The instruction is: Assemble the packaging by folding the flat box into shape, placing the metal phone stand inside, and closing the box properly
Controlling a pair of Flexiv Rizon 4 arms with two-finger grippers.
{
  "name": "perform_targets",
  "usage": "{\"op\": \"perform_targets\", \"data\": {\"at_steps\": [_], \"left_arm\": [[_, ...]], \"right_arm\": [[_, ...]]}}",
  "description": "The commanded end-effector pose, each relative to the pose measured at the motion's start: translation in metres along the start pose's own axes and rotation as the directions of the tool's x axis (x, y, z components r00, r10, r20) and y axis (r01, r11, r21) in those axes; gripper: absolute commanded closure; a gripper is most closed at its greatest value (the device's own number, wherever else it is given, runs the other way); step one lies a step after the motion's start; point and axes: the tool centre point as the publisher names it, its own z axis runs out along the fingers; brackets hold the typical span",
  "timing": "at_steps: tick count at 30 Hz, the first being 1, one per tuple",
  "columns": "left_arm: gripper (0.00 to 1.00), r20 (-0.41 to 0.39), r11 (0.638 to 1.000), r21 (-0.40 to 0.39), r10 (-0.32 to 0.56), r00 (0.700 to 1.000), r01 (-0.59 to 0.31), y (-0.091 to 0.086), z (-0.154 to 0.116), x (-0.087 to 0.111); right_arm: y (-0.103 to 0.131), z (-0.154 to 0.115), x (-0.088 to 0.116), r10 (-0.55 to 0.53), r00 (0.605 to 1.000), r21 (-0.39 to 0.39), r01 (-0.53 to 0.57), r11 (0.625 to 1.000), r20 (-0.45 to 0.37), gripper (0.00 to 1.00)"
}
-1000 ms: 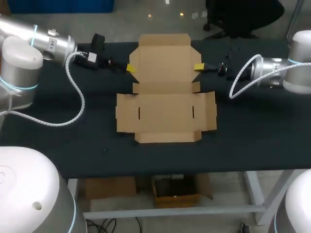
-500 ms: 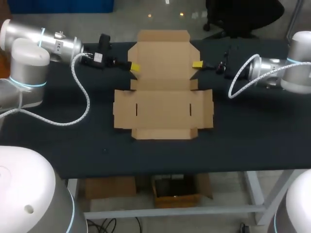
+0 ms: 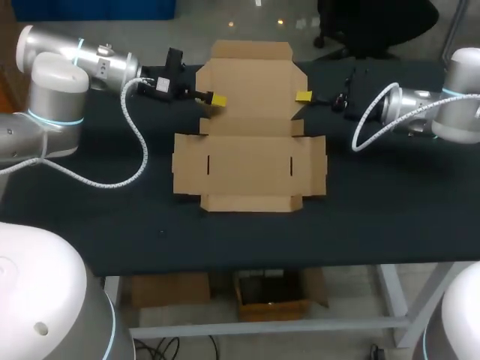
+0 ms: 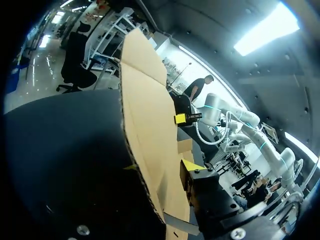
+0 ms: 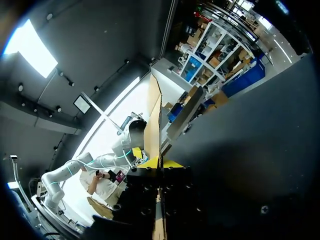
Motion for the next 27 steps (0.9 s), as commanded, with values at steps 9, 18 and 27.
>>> {"op": "perform_targets", "data": {"at_steps": [9,18,27], "left_arm": [[0.71,-0.028,1.000,-0.011,0.010,1.000,-0.011,-0.0034,0.0095,-0.0014],[0.81,-0.037,1.000,-0.008,0.019,0.999,-0.019,-0.0048,0.0112,-0.0004],[0.88,-0.047,1.000,-0.002,0.023,0.999,-0.023,-0.0055,0.0122,-0.0006]], "right_arm": [[0.0026,0.0029,-0.0039,-0.005,1.000,-0.002,0.005,1.000,-0.029,1.00],[0.0038,0.0039,-0.0020,-0.012,0.999,-0.003,0.012,1.000,-0.035,1.00],[0.0045,0.0051,-0.0019,-0.015,0.999,-0.004,0.015,1.000,-0.041,1.00]]}}
